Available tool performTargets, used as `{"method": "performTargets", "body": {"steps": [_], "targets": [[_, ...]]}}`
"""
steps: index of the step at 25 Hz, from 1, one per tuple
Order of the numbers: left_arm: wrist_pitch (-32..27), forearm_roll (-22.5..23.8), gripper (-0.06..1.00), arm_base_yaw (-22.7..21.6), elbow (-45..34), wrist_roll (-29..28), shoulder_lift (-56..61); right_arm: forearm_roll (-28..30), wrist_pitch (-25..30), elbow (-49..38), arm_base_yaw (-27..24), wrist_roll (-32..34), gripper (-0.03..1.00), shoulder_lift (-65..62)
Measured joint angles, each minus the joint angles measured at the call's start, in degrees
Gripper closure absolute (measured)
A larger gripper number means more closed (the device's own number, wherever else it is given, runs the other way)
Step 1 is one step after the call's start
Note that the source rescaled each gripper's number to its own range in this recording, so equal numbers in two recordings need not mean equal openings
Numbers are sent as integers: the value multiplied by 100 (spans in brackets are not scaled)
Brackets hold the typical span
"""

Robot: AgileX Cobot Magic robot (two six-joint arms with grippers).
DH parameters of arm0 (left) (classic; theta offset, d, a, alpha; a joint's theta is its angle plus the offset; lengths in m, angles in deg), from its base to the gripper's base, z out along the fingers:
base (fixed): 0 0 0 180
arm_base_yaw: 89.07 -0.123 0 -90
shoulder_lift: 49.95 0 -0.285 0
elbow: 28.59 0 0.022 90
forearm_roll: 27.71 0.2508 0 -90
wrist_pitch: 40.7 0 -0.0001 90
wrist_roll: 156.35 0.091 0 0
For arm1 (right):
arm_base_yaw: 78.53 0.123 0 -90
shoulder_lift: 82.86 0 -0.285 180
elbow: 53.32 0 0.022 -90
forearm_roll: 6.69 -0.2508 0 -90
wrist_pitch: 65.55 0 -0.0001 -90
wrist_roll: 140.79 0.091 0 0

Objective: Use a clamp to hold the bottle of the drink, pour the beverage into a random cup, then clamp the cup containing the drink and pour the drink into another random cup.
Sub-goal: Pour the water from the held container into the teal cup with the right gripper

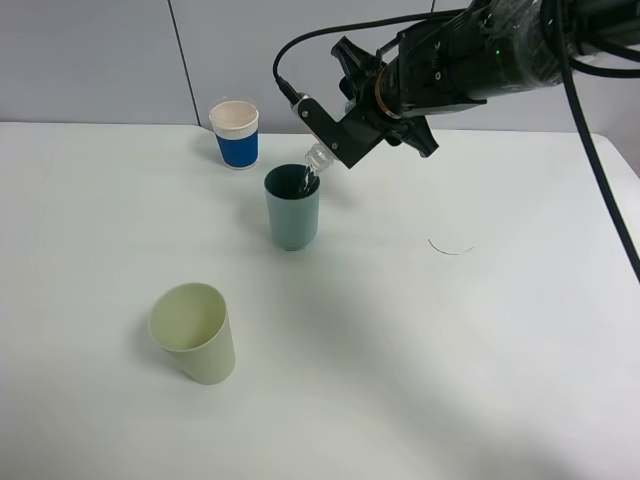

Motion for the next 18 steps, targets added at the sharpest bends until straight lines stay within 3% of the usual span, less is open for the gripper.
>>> {"method": "performTargets", "body": {"steps": [18], "targets": [[0, 0, -6, 0, 0, 0, 0, 41, -7, 26, 0, 0, 96, -1]]}}
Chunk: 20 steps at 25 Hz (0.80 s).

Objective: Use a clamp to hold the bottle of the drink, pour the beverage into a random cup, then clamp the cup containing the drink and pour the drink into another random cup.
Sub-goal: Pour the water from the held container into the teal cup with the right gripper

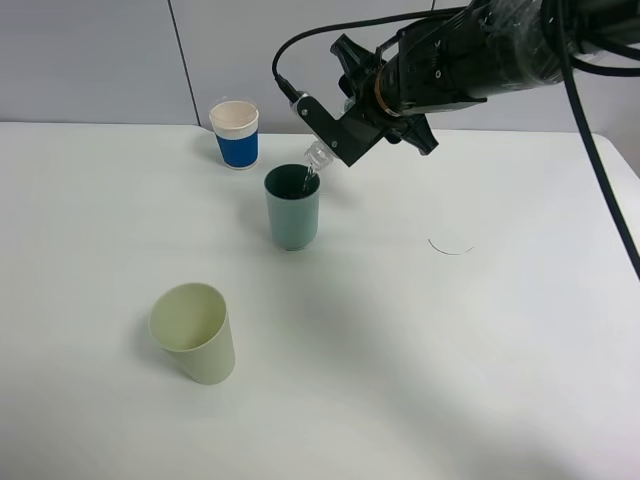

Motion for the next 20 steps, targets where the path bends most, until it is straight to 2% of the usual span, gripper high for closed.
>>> {"method": "performTargets", "body": {"steps": [20], "targets": [[0, 0, -6, 0, 0, 0, 0, 47, -105, 33, 46, 0, 96, 0]]}}
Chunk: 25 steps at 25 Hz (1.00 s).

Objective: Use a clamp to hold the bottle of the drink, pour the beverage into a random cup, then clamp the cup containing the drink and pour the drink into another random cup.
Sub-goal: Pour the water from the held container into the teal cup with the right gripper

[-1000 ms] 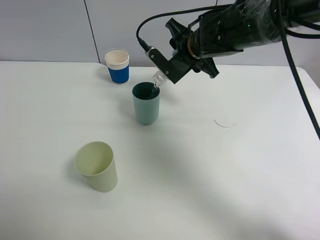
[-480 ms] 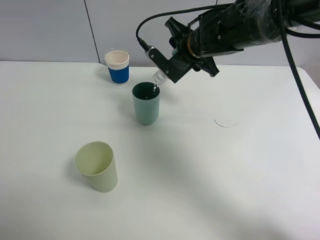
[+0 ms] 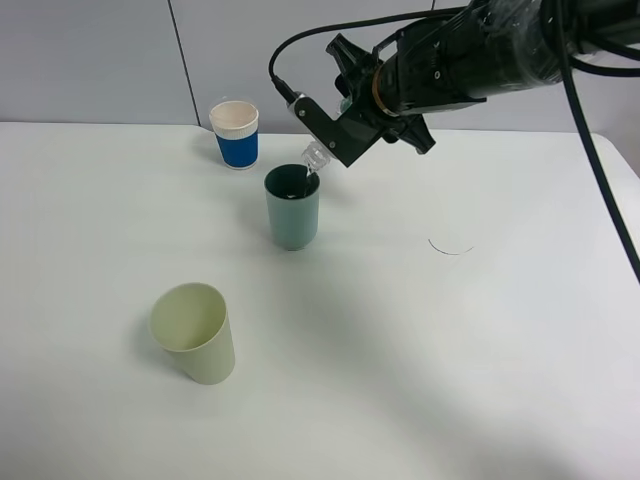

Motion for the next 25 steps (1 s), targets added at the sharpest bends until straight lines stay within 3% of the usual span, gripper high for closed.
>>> {"method": "performTargets", "body": {"steps": [16, 25], "targets": [[5, 0, -6, 0, 0, 0, 0, 180, 73, 432, 135, -26, 96, 0], [5, 0, -6, 0, 0, 0, 0, 533, 217, 432, 135, -615, 96, 0]]}}
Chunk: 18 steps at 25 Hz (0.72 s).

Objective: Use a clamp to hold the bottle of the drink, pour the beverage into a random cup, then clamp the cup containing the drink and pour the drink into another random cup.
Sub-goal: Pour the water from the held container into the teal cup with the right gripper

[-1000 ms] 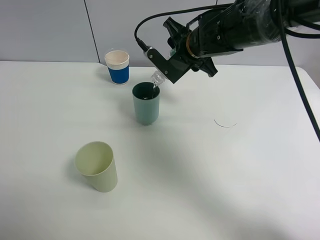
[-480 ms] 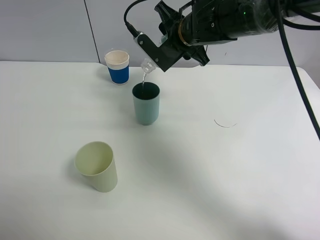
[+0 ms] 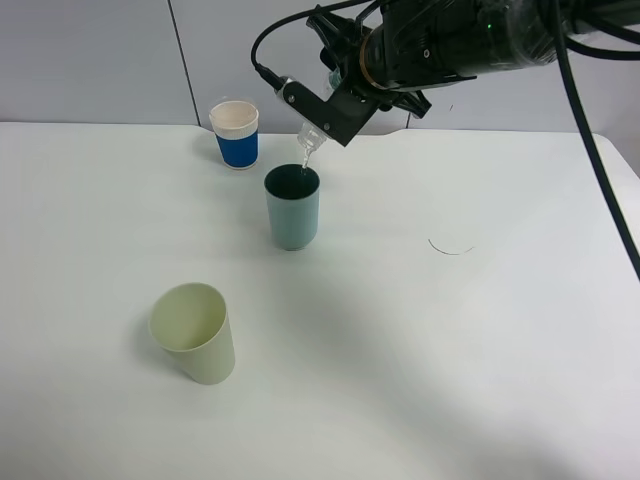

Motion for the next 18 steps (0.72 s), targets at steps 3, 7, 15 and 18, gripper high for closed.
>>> {"method": "performTargets", "body": {"steps": [3, 7, 15, 18], "targets": [[0, 0, -6, 0, 0, 0, 0, 65, 12, 0, 0, -36, 96, 0], [0, 0, -6, 0, 0, 0, 0, 56, 31, 0, 0, 58, 96, 0], [0, 0, -6, 0, 0, 0, 0, -1570, 37, 0, 0, 3194, 96, 0], [0, 0, -6, 0, 0, 0, 0, -2133, 69, 0, 0, 4553, 96, 0]]}}
